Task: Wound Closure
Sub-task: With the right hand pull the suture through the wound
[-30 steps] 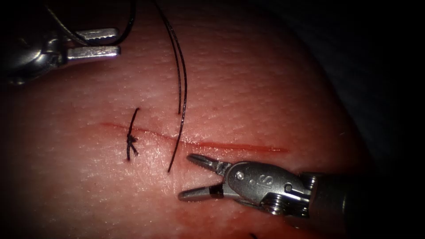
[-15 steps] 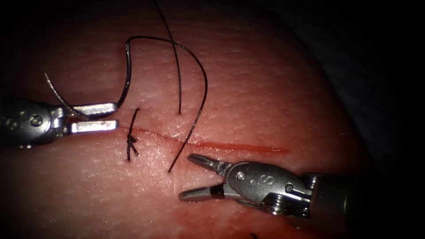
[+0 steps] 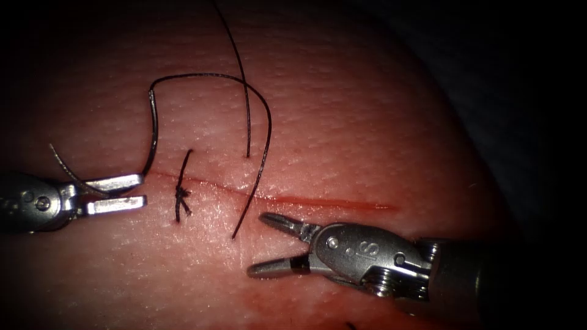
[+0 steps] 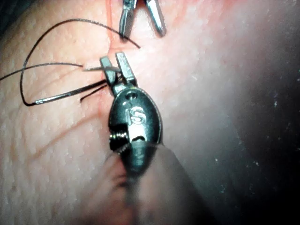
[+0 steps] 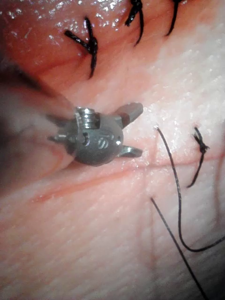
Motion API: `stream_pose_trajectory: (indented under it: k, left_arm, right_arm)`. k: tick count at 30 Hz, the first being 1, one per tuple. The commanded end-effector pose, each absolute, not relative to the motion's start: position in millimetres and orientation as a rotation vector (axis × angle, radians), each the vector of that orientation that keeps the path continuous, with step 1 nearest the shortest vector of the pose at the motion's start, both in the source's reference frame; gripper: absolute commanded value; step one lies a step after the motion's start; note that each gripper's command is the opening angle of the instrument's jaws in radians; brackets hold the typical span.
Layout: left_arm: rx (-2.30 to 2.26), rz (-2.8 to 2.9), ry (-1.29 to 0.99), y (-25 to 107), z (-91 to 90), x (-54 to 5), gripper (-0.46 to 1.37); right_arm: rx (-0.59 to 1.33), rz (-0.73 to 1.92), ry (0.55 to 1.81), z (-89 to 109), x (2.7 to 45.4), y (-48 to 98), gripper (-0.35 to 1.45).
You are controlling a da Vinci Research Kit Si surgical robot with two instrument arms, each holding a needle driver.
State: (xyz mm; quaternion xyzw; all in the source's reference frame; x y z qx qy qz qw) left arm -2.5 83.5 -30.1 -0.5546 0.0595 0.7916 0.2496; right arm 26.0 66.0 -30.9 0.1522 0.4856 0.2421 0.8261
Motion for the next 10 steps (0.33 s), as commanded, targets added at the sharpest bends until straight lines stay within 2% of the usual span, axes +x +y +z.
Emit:
stream_pose_trajectory:
  k: [1,10]
  left_arm:
    - [-1.514,2.157,0.156,83.5,-30.2,-2.4,-0.35]
    - [-1.512,2.160,0.155,83.5,-30.3,-2.4,-0.35]
  right_arm:
    - [0.324,0.514,1.033,-30.9,26.0,65.9,1.02]
    - [0.325,0.513,1.033,-31.0,26.0,65.8,1.02]
